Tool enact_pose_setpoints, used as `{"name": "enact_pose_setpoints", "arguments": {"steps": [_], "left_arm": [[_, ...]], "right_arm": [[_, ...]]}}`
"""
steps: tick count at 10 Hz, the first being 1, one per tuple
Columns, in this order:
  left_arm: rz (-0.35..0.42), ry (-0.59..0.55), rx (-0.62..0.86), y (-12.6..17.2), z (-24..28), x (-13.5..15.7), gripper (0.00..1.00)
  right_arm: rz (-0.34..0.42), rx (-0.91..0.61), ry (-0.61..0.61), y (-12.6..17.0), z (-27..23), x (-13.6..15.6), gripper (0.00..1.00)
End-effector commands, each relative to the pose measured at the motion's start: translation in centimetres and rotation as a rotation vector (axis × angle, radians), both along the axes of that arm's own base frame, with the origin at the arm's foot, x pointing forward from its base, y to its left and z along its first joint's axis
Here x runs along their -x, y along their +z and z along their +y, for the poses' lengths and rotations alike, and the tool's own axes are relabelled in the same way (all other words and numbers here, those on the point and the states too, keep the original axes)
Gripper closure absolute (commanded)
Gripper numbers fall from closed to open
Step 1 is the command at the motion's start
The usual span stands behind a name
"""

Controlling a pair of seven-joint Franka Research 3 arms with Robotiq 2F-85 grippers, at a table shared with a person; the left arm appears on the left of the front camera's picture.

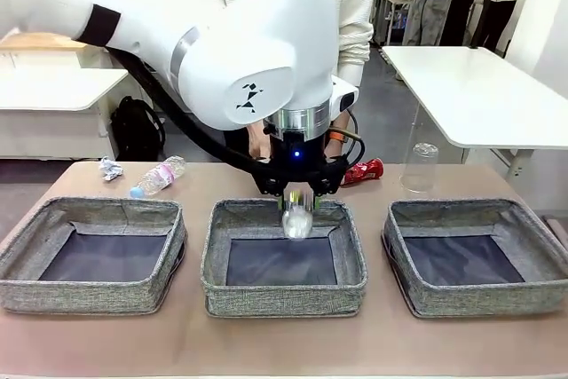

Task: Sort the waste into the appropriate baskets.
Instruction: Place the picked waste into the Fabric basket indicated by the person.

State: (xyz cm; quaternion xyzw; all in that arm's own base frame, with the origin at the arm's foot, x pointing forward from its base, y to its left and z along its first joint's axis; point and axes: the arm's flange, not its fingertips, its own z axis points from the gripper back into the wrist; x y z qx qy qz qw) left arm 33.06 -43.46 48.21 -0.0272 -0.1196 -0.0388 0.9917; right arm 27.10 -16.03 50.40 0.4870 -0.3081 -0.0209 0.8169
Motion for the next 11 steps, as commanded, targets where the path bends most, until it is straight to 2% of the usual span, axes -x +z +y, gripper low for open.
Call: {"name": "enact_pose_setpoints", "arguments": {"steps": [1, 6, 8, 9, 11], "left_arm": [[-0.018, 0.015, -0.015, 0.3, -0.1, -0.2, 0.0], [-0.02, 0.016, 0.003, 1.4, 1.0, -0.4, 0.0], [-0.005, -0.043, 0.02, 4.2, 4.4, -1.3, 0.0], [0.049, -0.132, 0.175, 6.8, 7.7, -1.9, 0.0], [0.052, -0.2, 0.394, 11.1, 15.8, -2.0, 0.0]], "right_arm": [[-0.036, -0.011, 0.003, 0.1, 0.1, -0.3, 0.0], [-0.036, -0.011, 0.003, 0.1, 0.1, -0.3, 0.0], [-0.036, -0.011, 0.003, 0.1, 0.1, -0.3, 0.0], [-0.036, -0.011, 0.003, 0.1, 0.1, -0.3, 0.0], [-0.036, -0.011, 0.003, 0.1, 0.1, -0.3, 0.0]]}}
